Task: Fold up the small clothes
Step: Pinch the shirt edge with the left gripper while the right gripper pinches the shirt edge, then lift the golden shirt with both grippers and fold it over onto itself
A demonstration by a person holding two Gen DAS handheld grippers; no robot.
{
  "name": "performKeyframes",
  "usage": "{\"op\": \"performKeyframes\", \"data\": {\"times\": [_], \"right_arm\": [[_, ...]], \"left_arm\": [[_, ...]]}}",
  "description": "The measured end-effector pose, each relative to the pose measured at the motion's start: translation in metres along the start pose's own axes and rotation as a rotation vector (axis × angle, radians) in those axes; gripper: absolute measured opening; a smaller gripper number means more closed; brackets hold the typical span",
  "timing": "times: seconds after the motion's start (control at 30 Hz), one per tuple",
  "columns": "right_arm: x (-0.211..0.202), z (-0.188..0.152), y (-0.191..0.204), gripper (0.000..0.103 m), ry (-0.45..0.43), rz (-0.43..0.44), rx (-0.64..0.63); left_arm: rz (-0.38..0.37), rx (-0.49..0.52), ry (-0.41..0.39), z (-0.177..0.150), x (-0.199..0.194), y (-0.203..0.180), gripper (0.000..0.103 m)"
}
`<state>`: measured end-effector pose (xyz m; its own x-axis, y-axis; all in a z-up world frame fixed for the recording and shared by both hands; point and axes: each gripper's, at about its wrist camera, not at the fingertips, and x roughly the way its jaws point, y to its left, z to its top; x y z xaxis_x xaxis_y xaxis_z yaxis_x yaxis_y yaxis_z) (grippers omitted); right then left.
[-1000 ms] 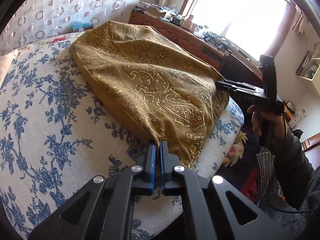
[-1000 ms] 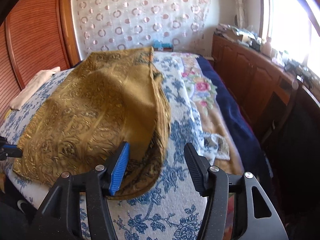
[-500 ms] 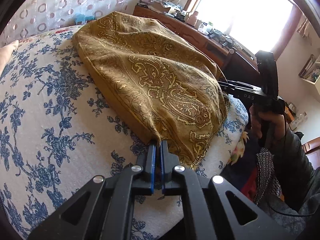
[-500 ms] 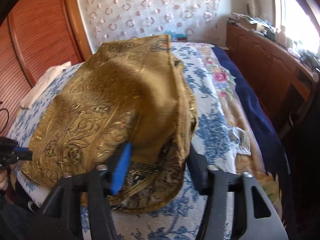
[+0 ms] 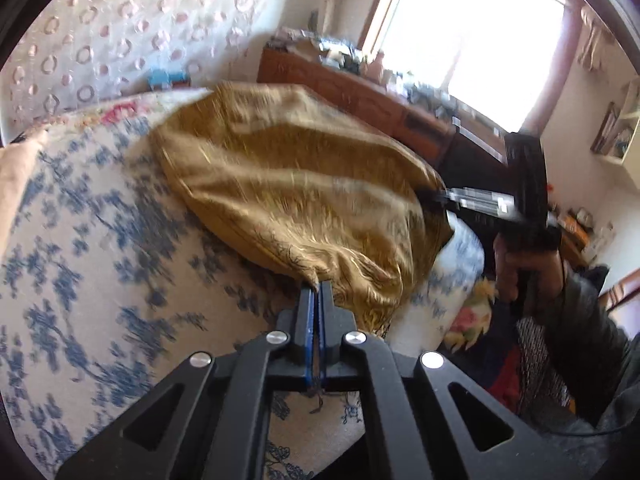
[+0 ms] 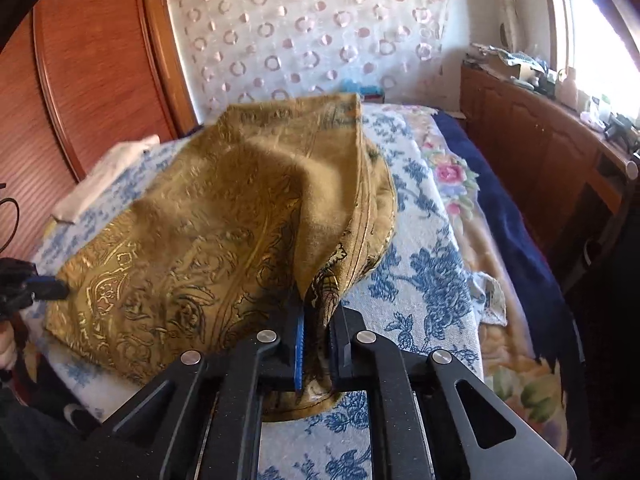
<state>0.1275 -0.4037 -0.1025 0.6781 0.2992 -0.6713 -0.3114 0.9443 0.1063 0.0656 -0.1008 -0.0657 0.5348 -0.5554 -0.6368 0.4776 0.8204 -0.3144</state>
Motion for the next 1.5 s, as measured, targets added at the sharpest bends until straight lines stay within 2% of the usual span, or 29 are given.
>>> {"op": "performKeyframes", "data": {"times": [0.23,0.37,0.57,0.63,0.8,1.0,1.37,1.5], "right_arm": [[-0.036,0.011,0.015,0.005,-0.064,0.078,-0.003],[-0.054,0.02,0.028,0.005,-0.104,0.132,-0.002],[-0.06,0.042,0.037,0.005,-0.149,0.152,-0.005],[-0.055,0.056,0.036,0.005,-0.164,0.152,-0.004],[-0.03,0.097,0.021,0.005,-0.183,0.128,0.028],[0.02,0.132,0.001,0.006,-0.134,0.075,0.058],[0.09,0.155,-0.023,0.006,-0.06,0.054,0.037],[0.109,0.157,-0.028,0.011,-0.031,0.046,0.036]], "left_arm": [[0.021,-0.025,-0.128,0.02,-0.046,0.01,0.0],[0.033,-0.026,-0.17,0.026,-0.063,0.017,0.0],[0.052,-0.056,-0.188,0.04,-0.061,0.034,0.0],[0.062,-0.06,-0.187,0.054,-0.053,0.044,0.0],[0.096,-0.065,-0.202,0.09,-0.034,0.059,0.0],[0.152,-0.092,-0.18,0.122,-0.001,0.087,0.0],[0.19,-0.126,-0.106,0.146,0.054,0.127,0.0],[0.187,-0.126,-0.075,0.148,0.068,0.14,0.0]]}}
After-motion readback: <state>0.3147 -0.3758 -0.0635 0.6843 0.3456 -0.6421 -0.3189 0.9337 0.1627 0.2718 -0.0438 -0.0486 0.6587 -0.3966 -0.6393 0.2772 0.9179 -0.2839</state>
